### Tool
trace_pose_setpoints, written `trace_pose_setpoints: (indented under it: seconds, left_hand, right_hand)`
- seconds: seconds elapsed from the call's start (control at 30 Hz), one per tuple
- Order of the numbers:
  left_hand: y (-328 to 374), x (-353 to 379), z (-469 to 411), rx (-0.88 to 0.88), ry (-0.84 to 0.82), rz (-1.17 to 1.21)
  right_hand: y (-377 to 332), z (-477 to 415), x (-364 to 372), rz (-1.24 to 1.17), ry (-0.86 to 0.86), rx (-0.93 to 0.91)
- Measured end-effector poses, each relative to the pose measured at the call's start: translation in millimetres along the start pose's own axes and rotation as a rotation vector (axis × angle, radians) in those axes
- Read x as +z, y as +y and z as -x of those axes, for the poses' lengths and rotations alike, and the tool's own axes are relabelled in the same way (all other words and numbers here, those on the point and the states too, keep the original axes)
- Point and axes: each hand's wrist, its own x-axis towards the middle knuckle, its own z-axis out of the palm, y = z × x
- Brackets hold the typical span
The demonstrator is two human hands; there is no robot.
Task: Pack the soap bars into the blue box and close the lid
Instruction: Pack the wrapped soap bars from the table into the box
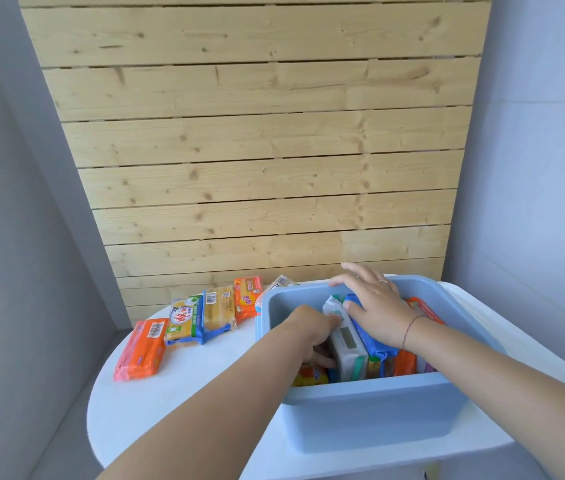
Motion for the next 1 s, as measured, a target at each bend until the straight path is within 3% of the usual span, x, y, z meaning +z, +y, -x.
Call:
trace_pose_setpoints:
  seconds: [0.17, 0.33, 0.43, 0.57, 0.63, 0.73, 0.83, 0.93, 1.0]
  left_hand:
    - [0.5, -11.1, -3.1, -0.083, -0.016, 0.157]
    - [4.6, -24.5, 5.5, -0.168, -0.196, 0.280]
    - [7.5, -32.4, 18.8, -0.079, -0.286, 0.347]
    - [2.6, -76.3, 39.8, 0.176, -0.279, 0.399]
    - [-7.5, -111.2, 43.2, 0.289, -0.165, 0.432]
    - [-32.1, -167.2, 28.3, 0.378, 0.279, 0.376]
    - [-69.6, -215.9, -6.0, 0.275, 0.769, -0.003]
    - [-111.7, -238.7, -33.4, 0.020, 0.841, -0.473]
    - [-131.5, -239.9, -47.2, -0.040, 0.793, -0.550]
  right_hand:
    - [-2.7, 9.0, -4.7, -0.004, -0.116, -0.106]
    - [-0.4, 17.7, 0.3, 0.150, -0.205, -0.255]
    - [1.0, 17.3, -1.8, 0.235, -0.209, -0.258]
    - [-9.0, 3.3, -4.4, 0.298, -0.206, -0.266]
    - [-17.7, -8.5, -7.9, 0.266, -0.190, -0.265]
    - [-38.7, -30.3, -14.4, 0.088, -0.053, -0.224]
    - [-60.3, -54.8, -12.8, -0.018, 0.023, -0.206]
    - [-76.3, -72.7, 0.1, -0.060, -0.023, -0.163]
    - [-81.6, -78.2, 10.6, -0.072, -0.035, -0.150]
